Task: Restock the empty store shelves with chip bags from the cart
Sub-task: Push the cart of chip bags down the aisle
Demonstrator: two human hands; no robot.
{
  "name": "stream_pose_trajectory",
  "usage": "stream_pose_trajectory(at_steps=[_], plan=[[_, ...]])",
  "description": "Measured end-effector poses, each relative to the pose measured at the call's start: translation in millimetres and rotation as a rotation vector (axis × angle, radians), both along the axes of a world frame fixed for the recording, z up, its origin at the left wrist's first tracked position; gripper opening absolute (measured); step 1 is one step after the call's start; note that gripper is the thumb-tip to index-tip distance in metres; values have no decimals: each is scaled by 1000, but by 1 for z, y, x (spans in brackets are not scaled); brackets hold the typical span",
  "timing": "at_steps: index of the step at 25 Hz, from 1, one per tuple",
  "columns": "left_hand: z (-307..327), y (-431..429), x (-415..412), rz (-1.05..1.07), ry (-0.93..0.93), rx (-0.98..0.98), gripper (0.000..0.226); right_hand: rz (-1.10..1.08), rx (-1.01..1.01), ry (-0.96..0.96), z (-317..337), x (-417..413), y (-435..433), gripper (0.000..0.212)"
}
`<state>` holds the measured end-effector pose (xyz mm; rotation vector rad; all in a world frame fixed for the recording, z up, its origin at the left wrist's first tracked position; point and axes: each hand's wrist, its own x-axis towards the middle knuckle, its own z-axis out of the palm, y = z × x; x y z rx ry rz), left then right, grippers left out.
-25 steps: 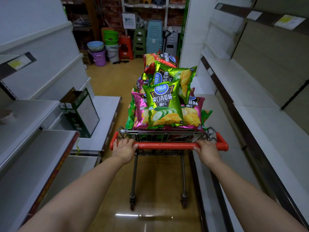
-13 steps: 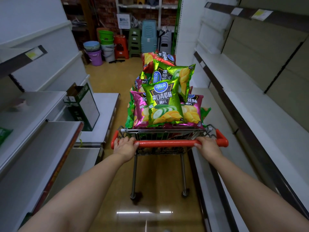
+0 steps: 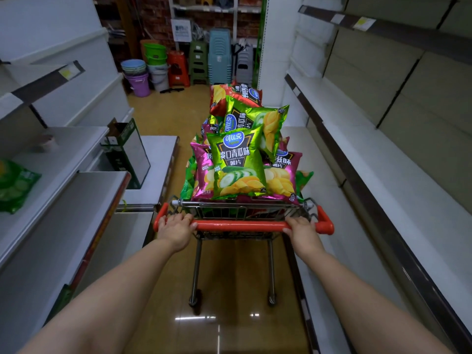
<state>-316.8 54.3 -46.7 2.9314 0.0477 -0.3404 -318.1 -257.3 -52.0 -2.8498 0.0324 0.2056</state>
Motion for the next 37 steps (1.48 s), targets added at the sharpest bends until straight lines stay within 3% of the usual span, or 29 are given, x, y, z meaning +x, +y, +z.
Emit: stream_pose_trajectory(at_steps=[10, 37], plan=[[-3, -12, -104, 69, -24, 2, 38, 33, 11, 7, 9, -106, -8, 40], [-9, -71, -511, 118, -67, -69, 41, 79, -3, -45, -7, -478, -70, 40]])
